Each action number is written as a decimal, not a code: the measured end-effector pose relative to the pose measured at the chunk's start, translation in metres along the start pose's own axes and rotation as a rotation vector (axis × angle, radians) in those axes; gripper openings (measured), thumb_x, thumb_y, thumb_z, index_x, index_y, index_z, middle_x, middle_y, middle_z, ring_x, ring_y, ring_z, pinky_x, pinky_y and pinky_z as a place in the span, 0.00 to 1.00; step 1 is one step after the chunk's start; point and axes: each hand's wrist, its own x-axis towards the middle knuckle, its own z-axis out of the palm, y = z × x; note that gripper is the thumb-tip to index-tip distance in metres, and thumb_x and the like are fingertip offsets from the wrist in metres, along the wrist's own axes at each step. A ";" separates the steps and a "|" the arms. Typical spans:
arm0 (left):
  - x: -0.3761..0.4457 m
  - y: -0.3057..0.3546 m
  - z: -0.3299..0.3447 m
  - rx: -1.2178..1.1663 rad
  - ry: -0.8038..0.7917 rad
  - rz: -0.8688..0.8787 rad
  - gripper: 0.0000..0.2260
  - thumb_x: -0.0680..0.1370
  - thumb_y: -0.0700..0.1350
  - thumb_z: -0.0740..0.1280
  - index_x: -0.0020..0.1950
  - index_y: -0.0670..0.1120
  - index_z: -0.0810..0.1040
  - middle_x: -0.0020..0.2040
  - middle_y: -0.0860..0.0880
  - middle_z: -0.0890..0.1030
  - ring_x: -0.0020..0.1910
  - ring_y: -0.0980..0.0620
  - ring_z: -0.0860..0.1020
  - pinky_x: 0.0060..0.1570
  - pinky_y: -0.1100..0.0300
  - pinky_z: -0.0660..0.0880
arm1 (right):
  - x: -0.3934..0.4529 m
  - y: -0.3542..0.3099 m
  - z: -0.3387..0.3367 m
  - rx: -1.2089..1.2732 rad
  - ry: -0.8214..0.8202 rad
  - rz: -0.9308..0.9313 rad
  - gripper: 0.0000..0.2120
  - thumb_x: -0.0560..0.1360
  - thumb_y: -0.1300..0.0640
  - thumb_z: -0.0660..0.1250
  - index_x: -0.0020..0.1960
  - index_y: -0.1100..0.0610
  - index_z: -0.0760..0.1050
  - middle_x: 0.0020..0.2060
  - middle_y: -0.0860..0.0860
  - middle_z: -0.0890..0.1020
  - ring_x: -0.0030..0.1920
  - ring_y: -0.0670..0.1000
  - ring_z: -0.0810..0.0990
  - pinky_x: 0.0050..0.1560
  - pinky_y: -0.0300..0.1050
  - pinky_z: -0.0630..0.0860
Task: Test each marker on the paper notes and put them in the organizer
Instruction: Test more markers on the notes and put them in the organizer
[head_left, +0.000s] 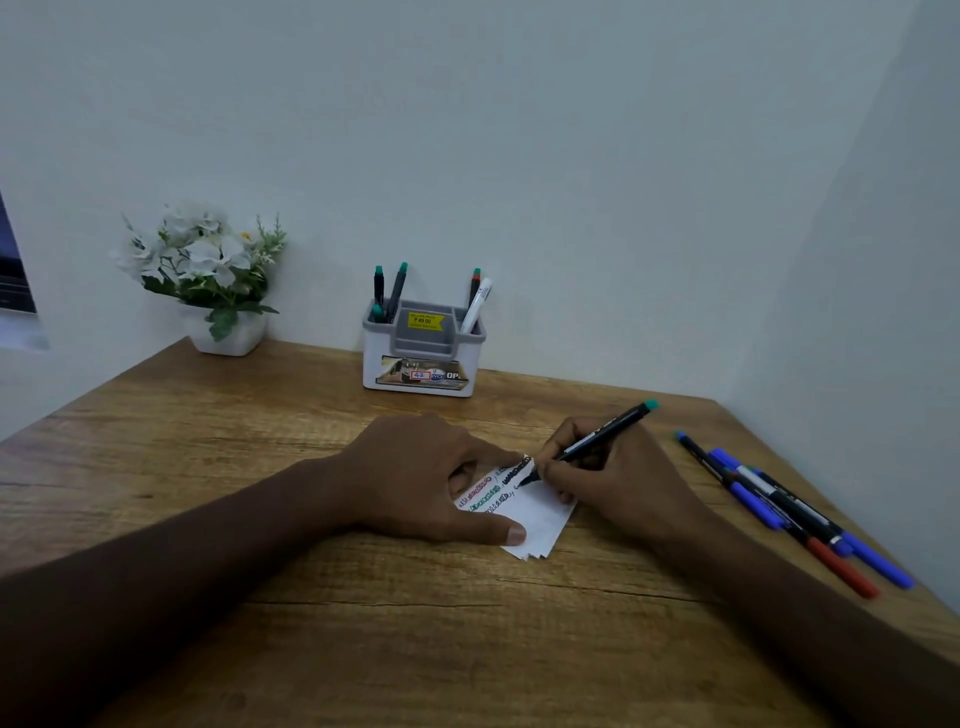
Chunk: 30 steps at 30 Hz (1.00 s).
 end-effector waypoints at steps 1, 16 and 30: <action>0.000 -0.001 0.001 0.004 0.005 0.003 0.38 0.70 0.83 0.54 0.78 0.72 0.62 0.37 0.83 0.69 0.44 0.76 0.71 0.31 0.64 0.60 | 0.000 0.000 0.000 -0.002 0.002 0.000 0.04 0.76 0.58 0.76 0.43 0.52 0.87 0.39 0.46 0.90 0.39 0.42 0.88 0.40 0.35 0.83; 0.002 -0.006 0.009 -0.001 0.047 0.018 0.39 0.67 0.85 0.52 0.77 0.74 0.58 0.36 0.75 0.74 0.43 0.68 0.76 0.31 0.66 0.62 | 0.000 -0.001 -0.004 -0.012 0.002 0.008 0.03 0.77 0.58 0.76 0.44 0.52 0.87 0.40 0.45 0.90 0.41 0.43 0.88 0.43 0.38 0.85; 0.003 -0.008 0.009 0.013 0.028 0.014 0.40 0.69 0.84 0.53 0.79 0.73 0.58 0.39 0.67 0.76 0.38 0.62 0.76 0.33 0.65 0.65 | 0.003 0.000 -0.005 -0.045 0.030 0.008 0.04 0.76 0.58 0.76 0.43 0.51 0.86 0.40 0.46 0.90 0.41 0.46 0.89 0.45 0.44 0.87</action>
